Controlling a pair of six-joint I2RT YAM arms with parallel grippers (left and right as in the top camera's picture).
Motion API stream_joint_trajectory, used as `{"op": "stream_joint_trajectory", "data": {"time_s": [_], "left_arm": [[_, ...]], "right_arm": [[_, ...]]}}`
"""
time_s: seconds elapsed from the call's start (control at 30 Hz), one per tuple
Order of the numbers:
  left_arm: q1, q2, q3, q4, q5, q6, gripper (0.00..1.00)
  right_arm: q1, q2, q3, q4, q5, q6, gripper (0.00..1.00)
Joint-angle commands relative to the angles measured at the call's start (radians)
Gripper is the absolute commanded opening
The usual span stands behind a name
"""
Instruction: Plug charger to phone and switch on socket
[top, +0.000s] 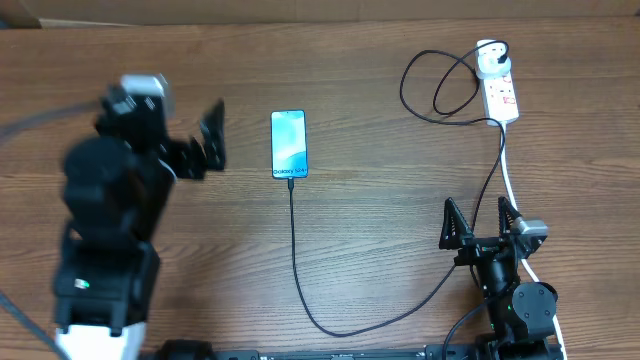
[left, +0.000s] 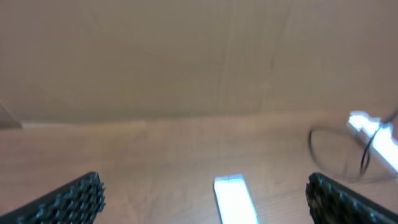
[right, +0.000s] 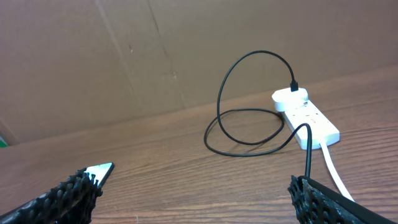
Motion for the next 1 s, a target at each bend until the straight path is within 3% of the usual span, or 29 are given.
{"op": "stream_joint_trajectory", "data": {"time_s": [0.0, 0.23, 0.43, 0.97], "left_arm": [[0.0, -0.137, -0.208, 0.104, 0.059, 0.097, 1.0], [0.0, -0.408, -0.588, 0.298, 0.077, 0.203, 1.0], [0.0, -0.603, -0.822, 0.356, 0.077, 0.273, 1.0], [0.058, -0.916, -1.083, 0.382, 0.069, 0.341, 1.0]], "right_arm": [[0.006, -0.011, -0.011, 0.003, -0.006, 0.003, 1.0], [0.006, -0.011, -0.011, 0.002, -0.006, 0.003, 1.0], [0.006, -0.011, -0.011, 0.002, -0.006, 0.003, 1.0], [0.006, -0.011, -0.011, 0.002, -0.006, 0.003, 1.0]]}}
